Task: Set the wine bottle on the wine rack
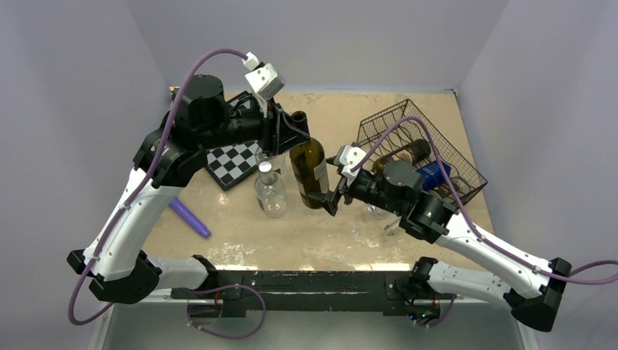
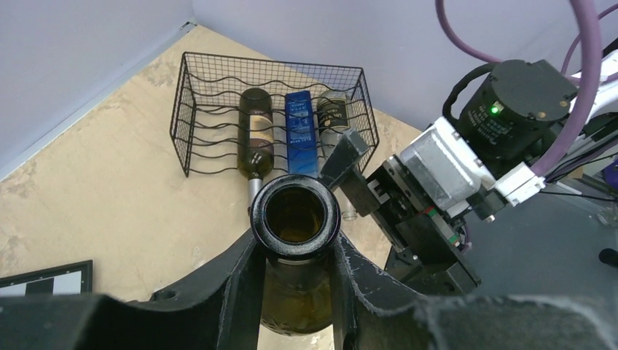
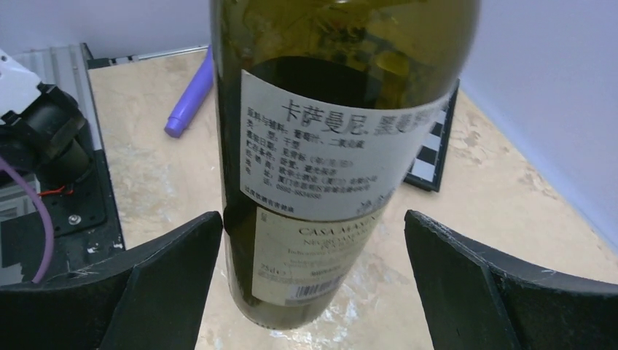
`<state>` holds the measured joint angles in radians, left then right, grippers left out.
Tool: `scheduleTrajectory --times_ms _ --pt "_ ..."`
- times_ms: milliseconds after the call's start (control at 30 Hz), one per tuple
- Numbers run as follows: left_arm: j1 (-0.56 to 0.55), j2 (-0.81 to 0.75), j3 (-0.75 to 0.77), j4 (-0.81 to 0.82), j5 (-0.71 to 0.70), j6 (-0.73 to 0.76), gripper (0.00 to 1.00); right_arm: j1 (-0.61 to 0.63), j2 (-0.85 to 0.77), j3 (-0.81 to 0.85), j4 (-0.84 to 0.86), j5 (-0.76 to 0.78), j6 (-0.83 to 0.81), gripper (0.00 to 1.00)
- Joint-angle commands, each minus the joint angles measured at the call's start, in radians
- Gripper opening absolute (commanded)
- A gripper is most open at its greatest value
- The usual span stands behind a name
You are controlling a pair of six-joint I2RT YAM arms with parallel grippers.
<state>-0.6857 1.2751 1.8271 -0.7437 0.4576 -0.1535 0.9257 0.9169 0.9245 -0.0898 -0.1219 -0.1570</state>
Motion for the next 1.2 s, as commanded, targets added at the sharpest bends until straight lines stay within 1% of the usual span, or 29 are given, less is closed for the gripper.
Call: scheduleTrajectory --times_ms 0,200,367,500,600,700,733,800,833,867,900,1000,1067,1100,1133,1167 --pt "-0.006 -0.059 0.078 0.125 0.056 -0.047 0.00 0.022 0.027 -0.028 0.120 -0.068 -0.004 0.98" --pt "-0.007 -0.068 0.077 0.129 0.060 -0.045 0.00 0.025 0.084 -0.040 0.203 -0.094 0.050 0.98" --pt "-0.008 -0.077 0.074 0.136 0.053 -0.043 0.00 0.027 0.099 -0.068 0.253 -0.078 0.089 0.95" --pt "-0.008 -0.088 0.072 0.141 0.047 -0.043 0.00 0.029 0.111 -0.085 0.272 -0.066 0.089 0.85" --pt "-0.007 -0.096 0.072 0.142 0.047 -0.041 0.00 0.034 0.114 -0.091 0.282 -0.034 0.079 0.74" --pt "-0.008 -0.111 0.058 0.158 0.053 -0.037 0.00 0.039 0.111 -0.087 0.283 0.003 0.068 0.59" --pt "-0.007 -0.118 0.045 0.175 0.061 -0.035 0.00 0.040 0.111 -0.084 0.281 0.016 0.063 0.52" --pt "-0.008 -0.138 0.013 0.206 0.067 -0.032 0.00 0.043 0.108 -0.076 0.276 0.045 0.043 0.35" --pt "-0.007 -0.143 0.003 0.214 0.067 -0.030 0.00 0.045 0.105 -0.069 0.266 0.069 0.030 0.23" --pt "-0.007 -0.150 -0.005 0.219 0.070 -0.028 0.00 0.046 0.103 -0.062 0.259 0.093 0.011 0.07" --pt "-0.006 -0.154 -0.011 0.221 0.072 -0.024 0.00 0.051 0.099 -0.050 0.249 0.129 -0.007 0.00" --pt "-0.009 -0.175 -0.041 0.236 0.090 0.004 0.00 0.074 0.079 0.003 0.225 0.245 -0.104 0.00" --pt "-0.006 -0.216 -0.102 0.295 0.104 0.024 0.00 0.089 0.058 0.051 0.202 0.304 -0.188 0.00" --pt "-0.007 -0.251 -0.154 0.334 0.097 0.028 0.03 0.096 0.043 0.074 0.198 0.329 -0.224 0.00" --pt "-0.006 -0.275 -0.188 0.372 0.084 0.031 0.10 0.103 0.031 0.095 0.194 0.339 -0.260 0.00" --pt "-0.006 -0.294 -0.214 0.416 0.069 0.034 0.29 0.113 0.023 0.116 0.190 0.345 -0.298 0.00"
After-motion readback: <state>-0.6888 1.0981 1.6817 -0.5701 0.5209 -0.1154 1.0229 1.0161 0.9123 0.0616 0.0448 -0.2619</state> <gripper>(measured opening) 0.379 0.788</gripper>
